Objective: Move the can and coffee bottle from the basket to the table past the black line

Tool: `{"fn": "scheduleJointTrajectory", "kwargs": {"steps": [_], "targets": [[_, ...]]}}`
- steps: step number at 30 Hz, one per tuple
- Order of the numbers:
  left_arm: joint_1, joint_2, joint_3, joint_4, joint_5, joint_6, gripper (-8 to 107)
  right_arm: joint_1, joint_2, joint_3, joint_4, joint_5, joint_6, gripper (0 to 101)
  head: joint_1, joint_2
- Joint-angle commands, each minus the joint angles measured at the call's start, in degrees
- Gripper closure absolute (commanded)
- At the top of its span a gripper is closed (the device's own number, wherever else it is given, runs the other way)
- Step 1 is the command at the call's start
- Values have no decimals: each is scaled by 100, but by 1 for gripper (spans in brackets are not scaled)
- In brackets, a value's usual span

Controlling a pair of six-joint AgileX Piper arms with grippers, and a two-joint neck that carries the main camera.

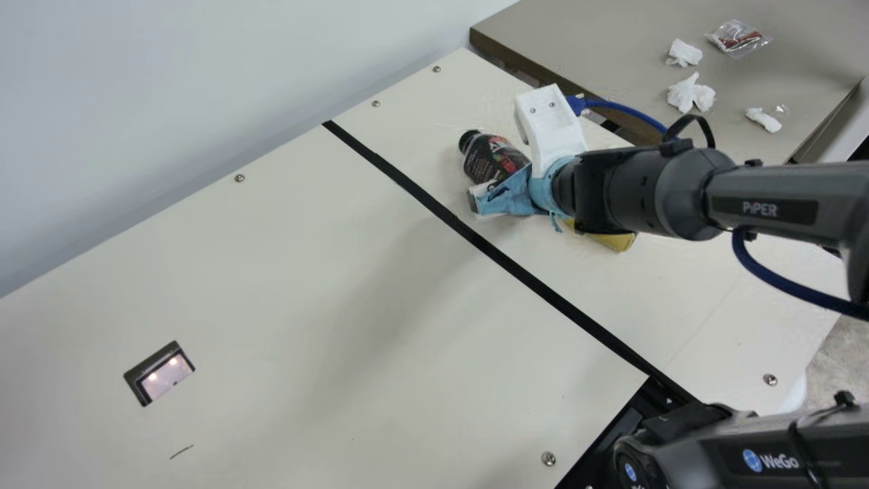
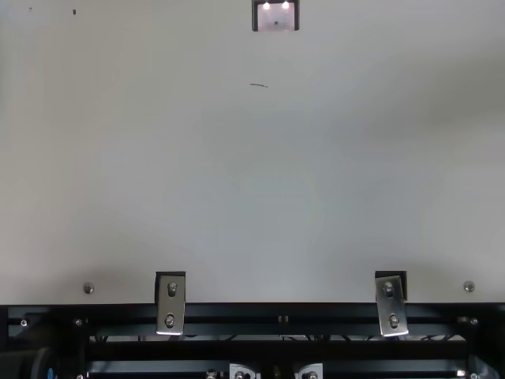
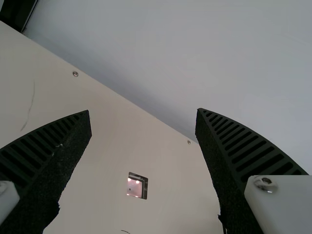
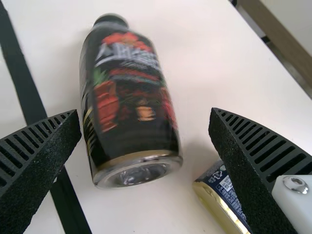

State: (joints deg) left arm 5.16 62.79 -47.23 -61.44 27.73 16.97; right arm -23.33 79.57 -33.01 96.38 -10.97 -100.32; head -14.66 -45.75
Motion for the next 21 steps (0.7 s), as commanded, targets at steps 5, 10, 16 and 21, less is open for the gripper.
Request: {"fn": "scheduleJointTrajectory", "kwargs": {"steps": [5, 10, 16, 21], "targets": [[0, 0, 0, 0, 0, 0, 9, 194, -358, -10, 100, -113, -136, 0, -124, -122], [0, 0, 0, 0, 0, 0, 9, 464, -647, -55, 360, -209, -344, 0, -124, -122], [0, 0, 0, 0, 0, 0, 9, 819, -889, -67, 360, -215, -203, 0, -124, -122], [0, 0, 0, 0, 0, 0, 9, 1209, -1048, -67, 360, -203, -26, 0, -124, -122]]}}
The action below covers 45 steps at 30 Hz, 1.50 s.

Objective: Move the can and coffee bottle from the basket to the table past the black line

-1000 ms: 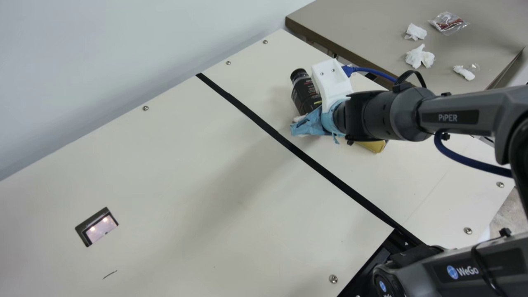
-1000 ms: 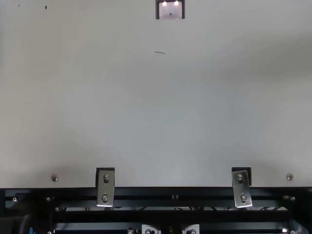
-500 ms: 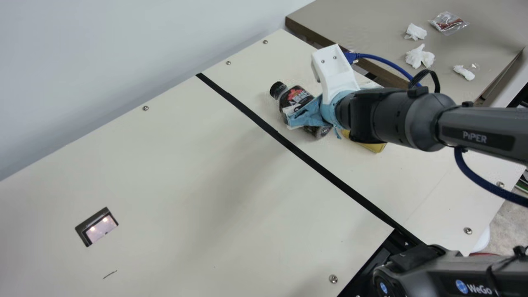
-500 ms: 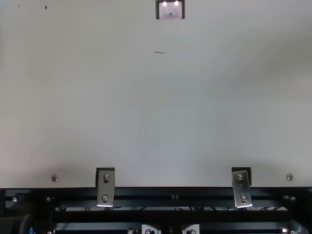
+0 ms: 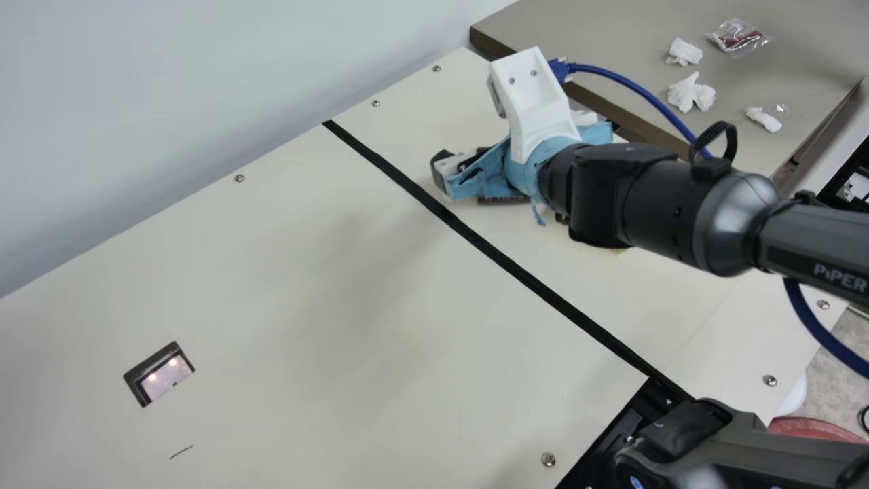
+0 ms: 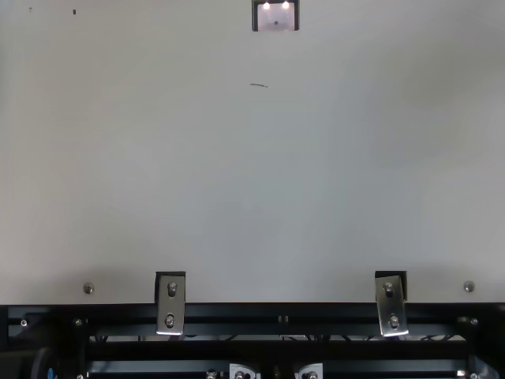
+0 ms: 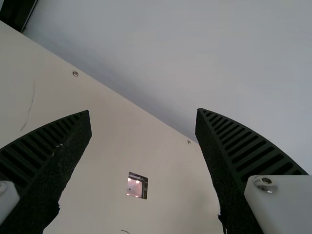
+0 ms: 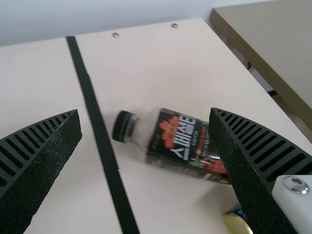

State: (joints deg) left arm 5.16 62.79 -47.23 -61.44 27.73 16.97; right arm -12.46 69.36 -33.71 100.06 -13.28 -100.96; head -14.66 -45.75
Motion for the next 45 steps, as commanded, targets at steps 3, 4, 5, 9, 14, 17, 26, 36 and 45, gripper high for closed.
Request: {"fn": "scheduleJointTrajectory", "kwargs": {"steps": [3, 4, 5, 9, 14, 17, 26, 36, 45], "targets": [[0, 0, 0, 0, 0, 0, 9, 389, -93, 8, -8, 23, 137, 0, -124, -122], [0, 0, 0, 0, 0, 0, 9, 488, -108, 10, -8, 19, 174, 0, -124, -122], [0, 0, 0, 0, 0, 0, 9, 589, -124, 14, -8, 10, 205, 0, -124, -122], [0, 0, 0, 0, 0, 0, 9, 709, -138, 26, -5, -27, 202, 0, -124, -122], [0, 0, 0, 0, 0, 0, 9, 841, -138, 37, -5, -40, 179, 0, -124, -122], [0, 0, 0, 0, 0, 0, 9, 918, -76, 73, -385, -84, 628, 0, -124, -122], [-212, 208, -356, 458, -336, -182, 9, 1442, 678, -458, -811, -196, 1731, 0, -124, -122], [-455, 383, -720, 1193, -780, -409, 9, 1816, 1144, -906, -923, -310, 2216, 0, -40, -31], [-455, 383, -720, 1193, -780, -409, 9, 1816, 1151, -906, -923, -328, 2222, 0, -198, 1336]]}}
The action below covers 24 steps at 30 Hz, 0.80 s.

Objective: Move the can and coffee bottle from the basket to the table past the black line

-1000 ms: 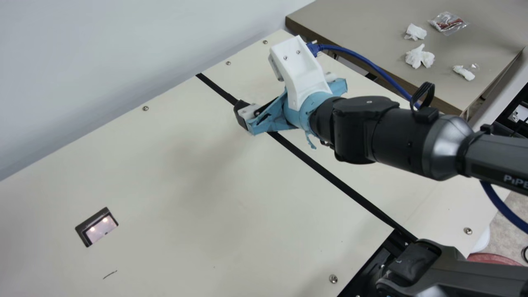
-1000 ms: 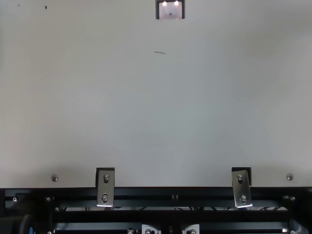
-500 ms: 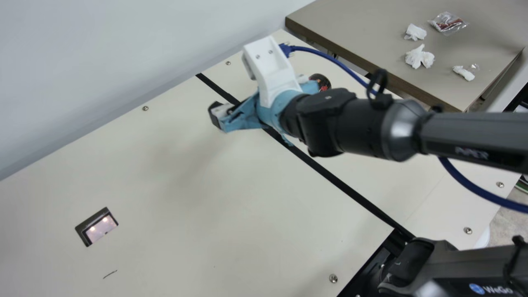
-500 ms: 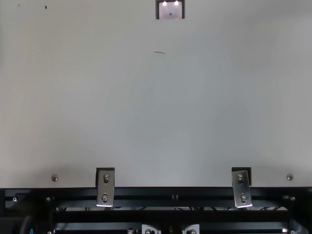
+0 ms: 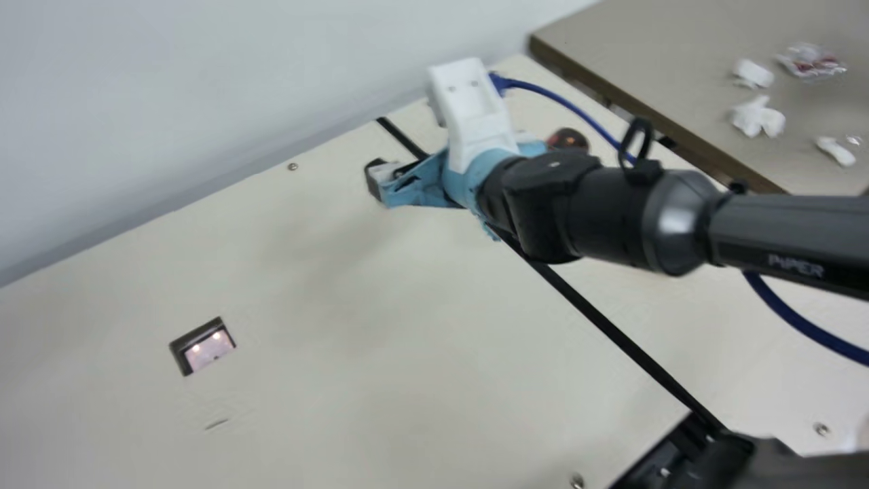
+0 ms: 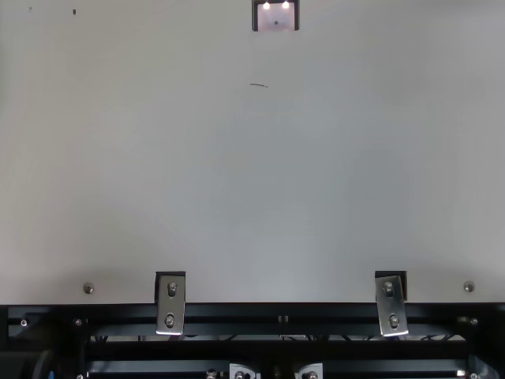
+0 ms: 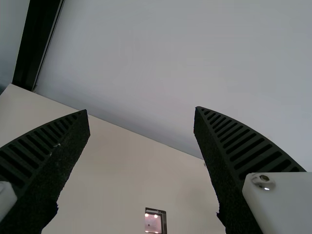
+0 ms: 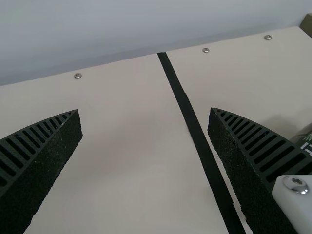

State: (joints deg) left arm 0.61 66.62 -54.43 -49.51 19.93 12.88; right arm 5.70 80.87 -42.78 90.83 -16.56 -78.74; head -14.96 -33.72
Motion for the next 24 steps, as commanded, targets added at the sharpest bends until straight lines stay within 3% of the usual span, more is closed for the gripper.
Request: {"fn": "scheduleJointTrajectory", "kwargs": {"steps": [1, 4, 15, 16, 24], "targets": [[0, 0, 0, 0, 0, 0, 9, 0, 0, 0, 0, 0, 0, 0, -214, 301], [0, 0, 0, 0, 0, 0, 9, 0, 0, 0, 0, 0, 0, 0, -352, 757], [0, 0, 0, 0, 0, 0, 9, 0, 0, 0, 0, 0, 0, 0, -352, 757], [-15, -3, -13, 61, 0, -68, 9, 32, 39, 45, -285, -27, 318, 0, -352, 757], [-283, 65, -174, 806, -462, -153, 9, 113, 212, -382, -785, -194, 830, 0, -352, 757]]}}
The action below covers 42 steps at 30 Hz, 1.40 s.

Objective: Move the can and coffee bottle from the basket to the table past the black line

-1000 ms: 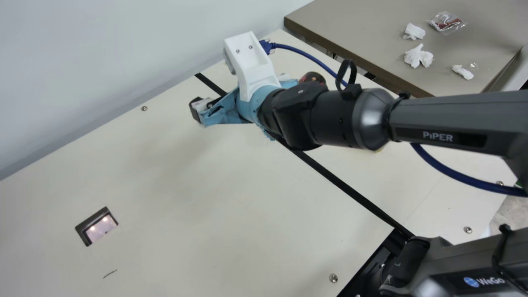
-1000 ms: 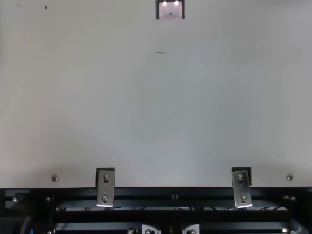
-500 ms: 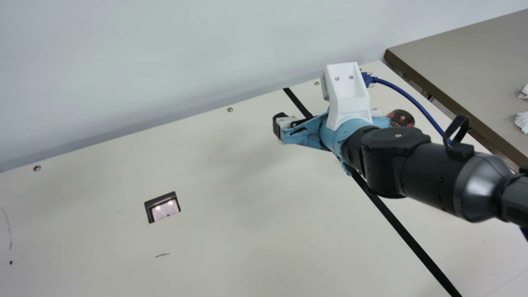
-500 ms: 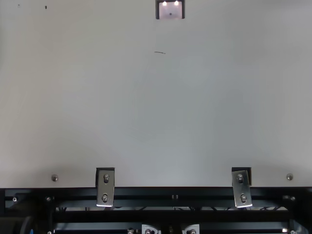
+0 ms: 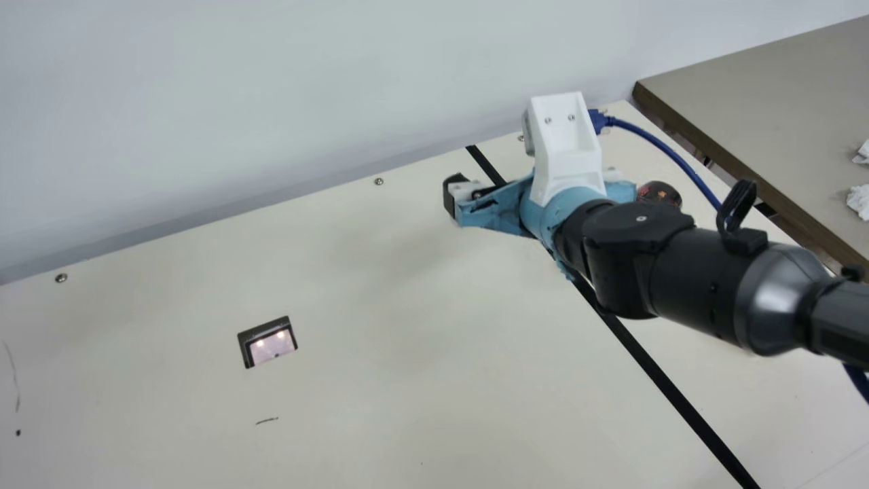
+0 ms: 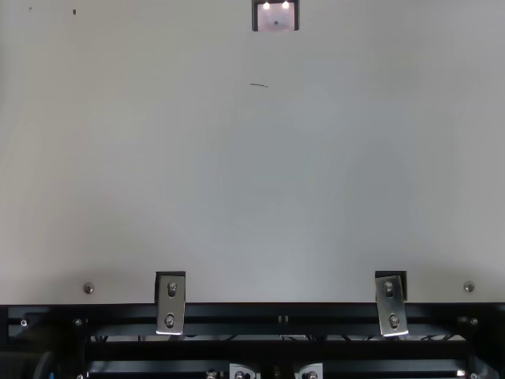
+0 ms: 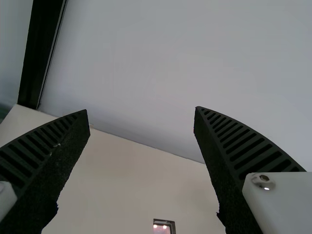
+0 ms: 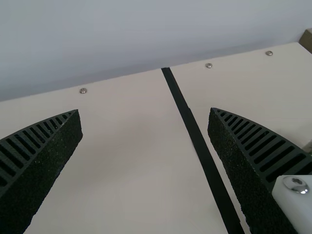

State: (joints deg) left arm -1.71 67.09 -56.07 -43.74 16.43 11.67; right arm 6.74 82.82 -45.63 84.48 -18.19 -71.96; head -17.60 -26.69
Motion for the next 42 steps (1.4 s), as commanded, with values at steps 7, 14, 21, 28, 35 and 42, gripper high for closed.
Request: {"fn": "scheduleJointTrajectory", "kwargs": {"steps": [7, 14, 21, 28, 35, 42], "targets": [[-245, 29, -30, 1129, -427, -360, 9, -29, 133, -450, -588, 37, 655, 0, -88, 53], [-225, -23, -100, 1951, -375, -801, 9, -174, 153, -585, -1010, 231, 989, 0, -88, 53], [-260, -399, -101, 2677, -75, -1336, 9, -443, -356, -154, -1415, 606, 1171, 0, -88, 53], [-435, -1029, 152, 3083, 334, -1774, 9, -779, -1212, 632, -1851, 1015, 1383, 0, -88, 53], [-684, -1696, 530, 3297, 745, -2173, 9, -1205, -2060, 1362, -2320, 1526, 1735, 0, -88, 53], [-901, -2312, 945, 3297, 1198, -2476, 9, -1695, -2833, 2043, -3045, 2263, 2222, 0, -88, 53]]}}
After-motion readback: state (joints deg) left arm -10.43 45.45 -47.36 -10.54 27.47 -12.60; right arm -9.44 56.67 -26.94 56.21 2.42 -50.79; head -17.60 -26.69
